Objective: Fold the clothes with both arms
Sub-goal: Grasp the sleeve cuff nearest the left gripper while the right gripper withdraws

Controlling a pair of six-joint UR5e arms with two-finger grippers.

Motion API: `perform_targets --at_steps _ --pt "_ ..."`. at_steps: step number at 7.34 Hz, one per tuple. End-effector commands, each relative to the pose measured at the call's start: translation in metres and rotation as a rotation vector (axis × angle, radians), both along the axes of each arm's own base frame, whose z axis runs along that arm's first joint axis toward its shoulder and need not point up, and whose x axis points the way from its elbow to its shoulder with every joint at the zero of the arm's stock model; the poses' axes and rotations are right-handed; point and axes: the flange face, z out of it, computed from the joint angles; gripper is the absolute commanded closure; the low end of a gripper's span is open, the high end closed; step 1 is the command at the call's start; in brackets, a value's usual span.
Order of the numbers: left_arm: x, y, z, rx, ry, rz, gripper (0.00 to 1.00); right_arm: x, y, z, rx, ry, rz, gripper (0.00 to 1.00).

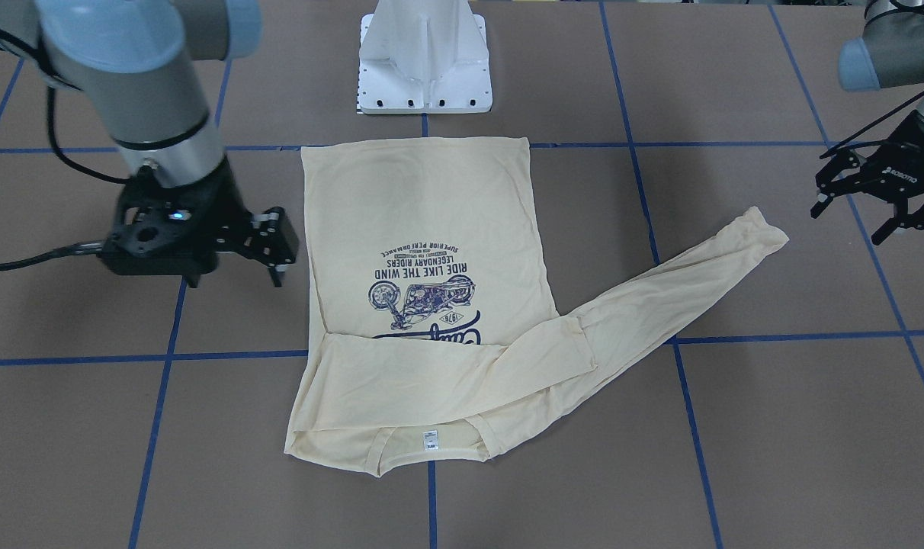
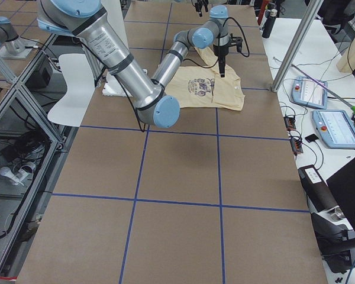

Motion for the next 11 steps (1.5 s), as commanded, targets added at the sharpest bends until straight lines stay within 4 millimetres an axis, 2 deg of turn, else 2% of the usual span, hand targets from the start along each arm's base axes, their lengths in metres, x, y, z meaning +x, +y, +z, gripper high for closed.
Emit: perform_targets --at_steps 1,3,4,5,6,7,9,11 --pt "0.015 0.027 0.018 -0.017 -0.022 -0.036 0.0 0.081 0.008 0.084 0.046 0.05 -0.11 0.0" --pt "0.069 0.045 0.022 -0.061 -0.033 -0.019 0.0 0.148 0.014 0.145 0.042 0.054 -0.181 0.0" --pt "0.085 0.053 0.026 -0.076 -0.039 -0.002 0.0 0.164 0.018 0.165 0.031 0.063 -0.19 0.0" --pt "0.095 0.069 0.038 -0.091 -0.063 0.035 0.0 0.167 0.023 0.179 0.026 0.069 -0.198 0.0" --pt "0.105 0.076 0.041 -0.077 -0.081 0.051 0.0 0.168 0.025 0.186 0.044 0.06 -0.193 0.0" --pt "0.116 0.083 0.042 -0.075 -0.088 0.081 0.07 0.168 0.025 0.188 0.04 0.062 -0.191 0.0" --pt "0.126 0.09 0.044 -0.075 -0.091 0.11 0.34 0.168 0.025 0.188 0.039 0.062 -0.19 0.0" --pt "0.126 0.09 0.05 -0.081 -0.099 0.112 0.34 0.168 0.025 0.188 0.039 0.062 -0.19 0.0"
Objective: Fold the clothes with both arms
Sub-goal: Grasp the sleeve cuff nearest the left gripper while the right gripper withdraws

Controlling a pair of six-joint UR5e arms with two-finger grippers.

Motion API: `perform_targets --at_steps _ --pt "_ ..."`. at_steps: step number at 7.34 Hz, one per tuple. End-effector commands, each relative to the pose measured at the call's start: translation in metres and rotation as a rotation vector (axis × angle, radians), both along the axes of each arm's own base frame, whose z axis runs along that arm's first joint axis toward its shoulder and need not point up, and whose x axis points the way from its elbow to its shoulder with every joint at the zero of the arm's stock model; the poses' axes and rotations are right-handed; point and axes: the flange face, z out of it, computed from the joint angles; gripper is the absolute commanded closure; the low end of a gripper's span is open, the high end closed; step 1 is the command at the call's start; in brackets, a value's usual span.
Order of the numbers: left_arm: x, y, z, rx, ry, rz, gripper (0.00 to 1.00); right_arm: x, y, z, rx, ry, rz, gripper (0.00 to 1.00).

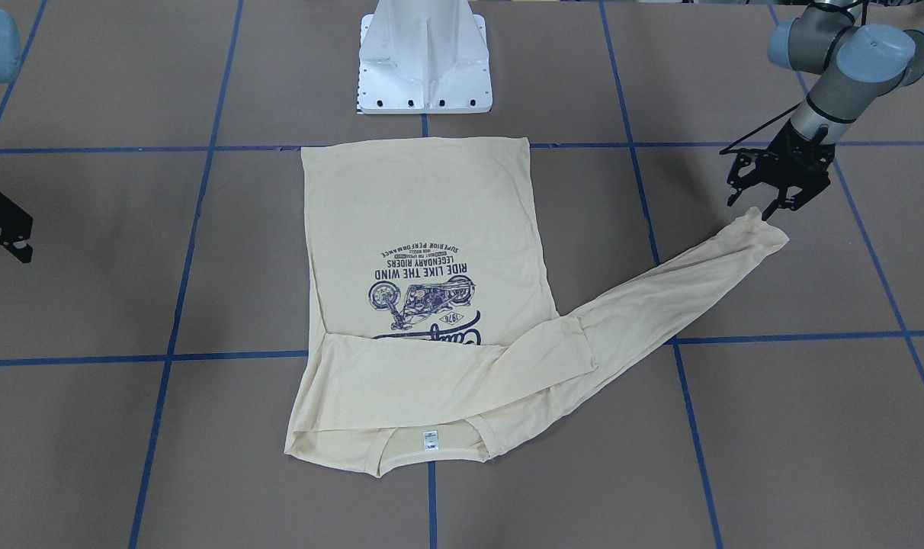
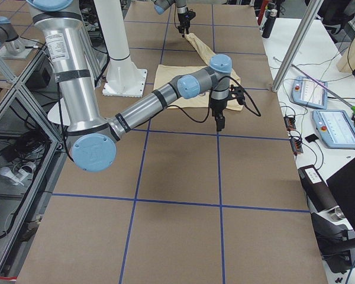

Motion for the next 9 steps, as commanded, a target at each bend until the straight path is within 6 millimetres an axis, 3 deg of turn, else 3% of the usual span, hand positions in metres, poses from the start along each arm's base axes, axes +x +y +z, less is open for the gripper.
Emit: perform_targets --at_steps 1,2,3,4,5,9 --pt "0.001 0.001 0.003 -0.004 -0.005 0.003 0.34 0.0 0.0 0.0 -0.001 -0.001 0.001 0.0" --pt "0.001 0.0 0.003 -0.003 -0.006 0.002 0.34 0.0 0.0 -0.001 0.003 -0.001 0.0 0.0" --pt "0.001 0.0 0.003 -0.003 -0.006 0.002 0.46 0.0 0.001 -0.001 0.003 -0.001 0.0 0.0" --pt "0.001 0.001 0.004 -0.004 -0.007 0.002 0.79 0.0 0.001 -0.001 0.002 -0.001 0.001 0.0" --pt "-0.001 0.001 0.004 -0.004 -0.007 -0.001 1.0 0.001 0.001 -0.002 0.005 -0.002 0.001 0.0" --pt "-0.012 -0.02 -0.019 0.084 -0.006 -0.06 1.0 0.001 0.003 -0.006 0.009 -0.006 0.006 0.0"
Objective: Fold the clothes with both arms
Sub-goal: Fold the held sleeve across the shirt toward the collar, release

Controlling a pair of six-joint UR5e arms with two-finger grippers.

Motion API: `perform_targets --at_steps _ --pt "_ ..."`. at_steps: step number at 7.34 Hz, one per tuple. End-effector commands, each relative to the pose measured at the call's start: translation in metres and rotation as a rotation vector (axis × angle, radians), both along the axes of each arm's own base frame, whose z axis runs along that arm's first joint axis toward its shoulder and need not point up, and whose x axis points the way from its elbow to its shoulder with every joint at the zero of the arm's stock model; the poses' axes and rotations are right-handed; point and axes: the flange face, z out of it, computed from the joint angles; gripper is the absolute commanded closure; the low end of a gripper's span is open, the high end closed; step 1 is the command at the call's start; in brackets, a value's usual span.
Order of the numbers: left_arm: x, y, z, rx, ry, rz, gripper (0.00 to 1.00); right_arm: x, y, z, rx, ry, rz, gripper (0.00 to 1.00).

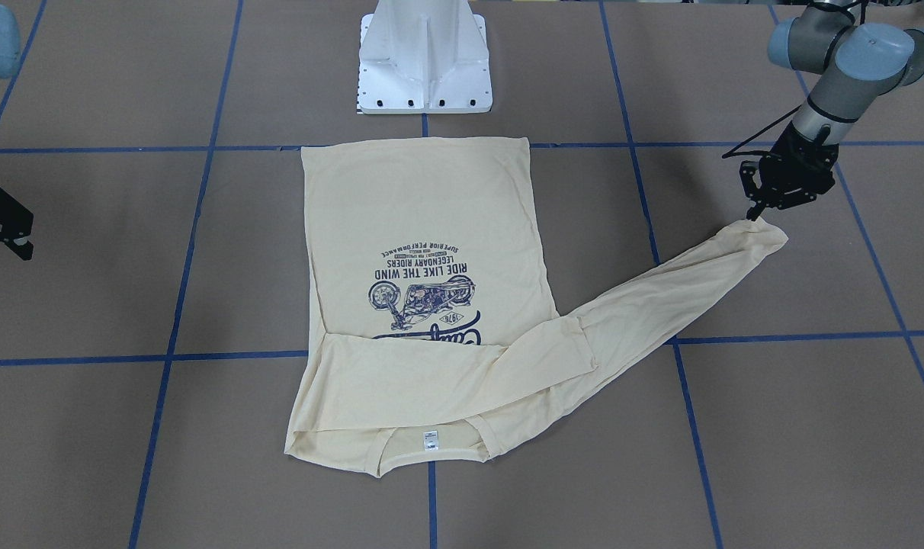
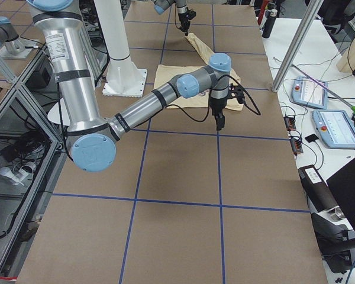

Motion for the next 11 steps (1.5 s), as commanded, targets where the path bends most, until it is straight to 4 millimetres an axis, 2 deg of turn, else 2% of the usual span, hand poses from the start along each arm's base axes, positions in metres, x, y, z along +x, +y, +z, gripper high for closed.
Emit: perform_targets --at_steps 1,2,3,4,7,9,11 --pt "-0.013 -0.029 -0.051 0.088 0.063 -0.048 1.0 0.0 0.0 -0.001 0.002 -0.001 0.0 0.0" --pt "-0.019 -0.048 -0.087 0.099 0.124 -0.05 1.0 0.0 0.0 -0.001 0.001 0.0 0.0 0.0" --pt "-0.024 -0.087 -0.135 0.066 0.165 -0.046 1.0 0.0 0.0 -0.002 -0.001 -0.002 0.005 0.0" --pt "-0.024 -0.112 -0.189 0.035 0.164 -0.054 1.0 0.0 0.0 -0.003 -0.006 -0.005 0.014 0.0" --pt "0.019 -0.17 -0.373 -0.038 0.124 -0.059 1.0 0.0 -0.001 -0.005 -0.006 -0.006 0.015 0.0" --pt "0.041 -0.193 -0.439 -0.102 0.176 -0.112 1.0 -0.001 -0.001 -0.006 -0.001 -0.007 0.015 0.0" --pt "0.09 -0.226 -0.493 -0.136 0.187 -0.117 1.0 -0.001 -0.001 -0.006 -0.003 -0.007 0.015 0.0"
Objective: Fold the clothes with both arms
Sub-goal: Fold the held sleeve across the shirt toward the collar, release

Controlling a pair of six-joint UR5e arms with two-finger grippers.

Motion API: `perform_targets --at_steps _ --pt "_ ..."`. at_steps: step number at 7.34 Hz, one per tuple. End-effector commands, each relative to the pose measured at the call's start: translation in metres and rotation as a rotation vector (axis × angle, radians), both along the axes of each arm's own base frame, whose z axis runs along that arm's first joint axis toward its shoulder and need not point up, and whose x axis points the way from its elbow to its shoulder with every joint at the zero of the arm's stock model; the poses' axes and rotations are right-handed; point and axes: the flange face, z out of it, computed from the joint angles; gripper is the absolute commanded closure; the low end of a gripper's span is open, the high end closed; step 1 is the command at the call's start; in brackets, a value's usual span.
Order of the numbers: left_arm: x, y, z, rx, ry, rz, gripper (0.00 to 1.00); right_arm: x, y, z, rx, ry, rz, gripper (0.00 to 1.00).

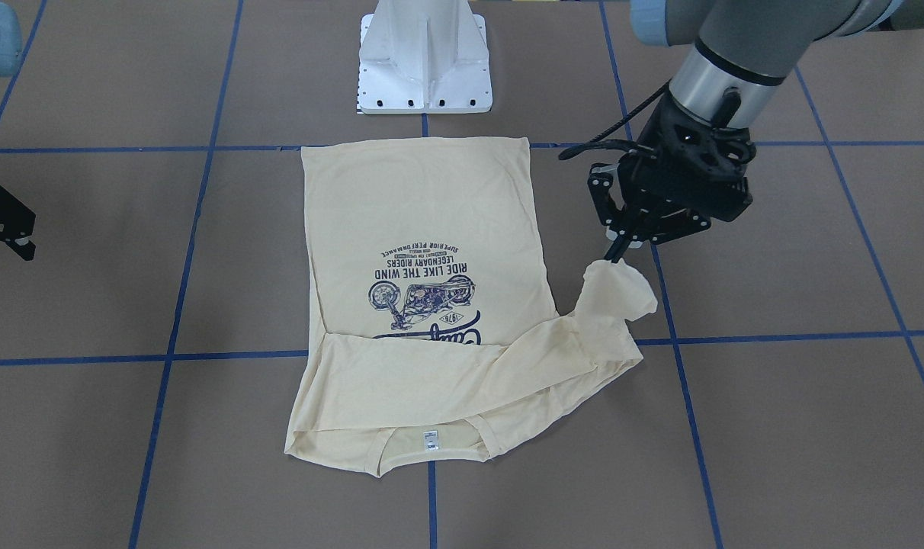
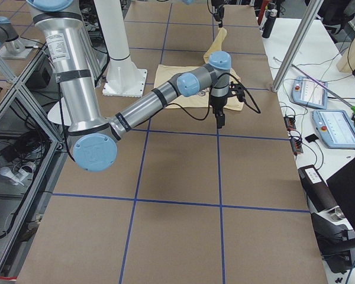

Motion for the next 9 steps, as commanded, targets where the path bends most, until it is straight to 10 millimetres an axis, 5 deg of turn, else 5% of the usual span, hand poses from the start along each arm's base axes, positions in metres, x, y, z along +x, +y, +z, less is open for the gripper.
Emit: perform_targets --at_steps 1,3,5,6,7,9 --pt "0.067 -0.031 -0.063 -0.077 0.013 -0.004 1.0 0.0 0.0 0.0 -0.005 -0.002 0.007 0.0" --pt "0.19 0.006 -0.09 -0.141 -0.032 -0.043 1.0 0.0 -0.001 -0.002 -0.011 -0.005 0.017 0.0" --pt "0.289 0.009 -0.136 -0.246 -0.043 -0.049 1.0 0.0 -0.001 -0.002 -0.011 -0.005 0.017 0.0" --pt "0.325 -0.004 -0.15 -0.323 0.014 -0.118 0.87 -0.001 -0.001 -0.002 -0.011 -0.005 0.015 0.0" --pt "0.336 -0.007 -0.149 -0.373 0.108 -0.159 0.04 -0.001 -0.001 -0.002 -0.011 -0.005 0.015 0.0" --pt "0.339 0.001 -0.157 -0.413 0.149 -0.178 0.0 -0.001 -0.001 -0.001 -0.013 -0.004 0.015 0.0"
